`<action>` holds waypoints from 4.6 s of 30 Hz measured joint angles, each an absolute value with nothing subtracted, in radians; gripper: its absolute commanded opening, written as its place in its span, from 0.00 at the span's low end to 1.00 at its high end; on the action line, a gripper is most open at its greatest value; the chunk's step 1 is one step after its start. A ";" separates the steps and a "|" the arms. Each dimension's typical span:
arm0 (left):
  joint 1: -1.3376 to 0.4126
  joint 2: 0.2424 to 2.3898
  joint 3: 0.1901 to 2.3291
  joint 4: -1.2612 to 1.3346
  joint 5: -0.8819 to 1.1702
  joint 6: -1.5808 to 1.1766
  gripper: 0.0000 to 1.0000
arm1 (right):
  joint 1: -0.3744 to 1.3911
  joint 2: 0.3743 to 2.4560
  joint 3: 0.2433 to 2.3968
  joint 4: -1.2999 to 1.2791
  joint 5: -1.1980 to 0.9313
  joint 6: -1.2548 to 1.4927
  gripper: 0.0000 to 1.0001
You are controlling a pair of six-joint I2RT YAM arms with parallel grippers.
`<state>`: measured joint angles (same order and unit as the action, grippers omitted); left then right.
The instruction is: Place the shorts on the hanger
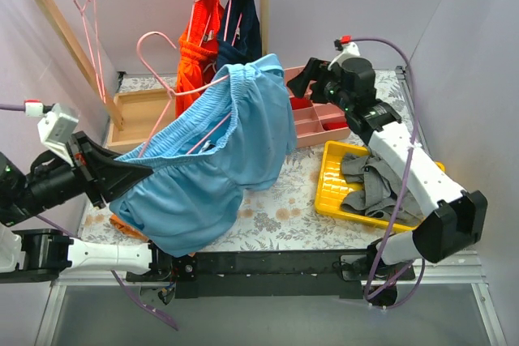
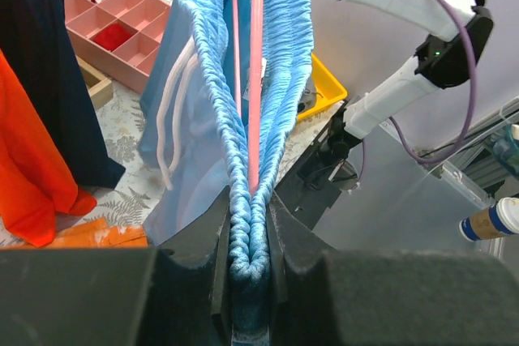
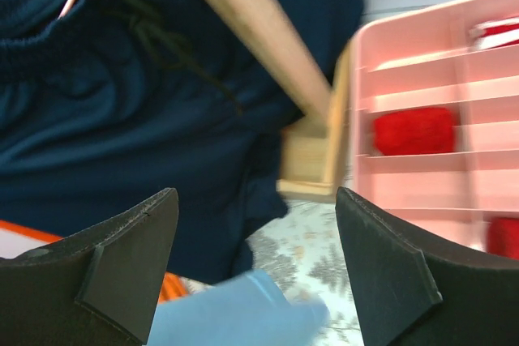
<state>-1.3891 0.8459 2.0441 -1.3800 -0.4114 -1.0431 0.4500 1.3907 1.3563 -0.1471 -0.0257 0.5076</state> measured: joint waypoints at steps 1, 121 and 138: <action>-1.388 0.838 2.045 -1.382 -0.412 -1.043 0.00 | 0.461 1.406 1.356 -0.133 -0.036 0.515 0.85; -0.089 1.187 1.422 -0.353 -0.225 -0.657 0.00 | 1.174 1.454 1.502 -0.349 0.049 0.526 0.79; -0.085 1.071 1.384 -0.321 -0.183 -0.661 0.00 | 1.174 1.454 1.502 -0.349 0.045 0.523 0.79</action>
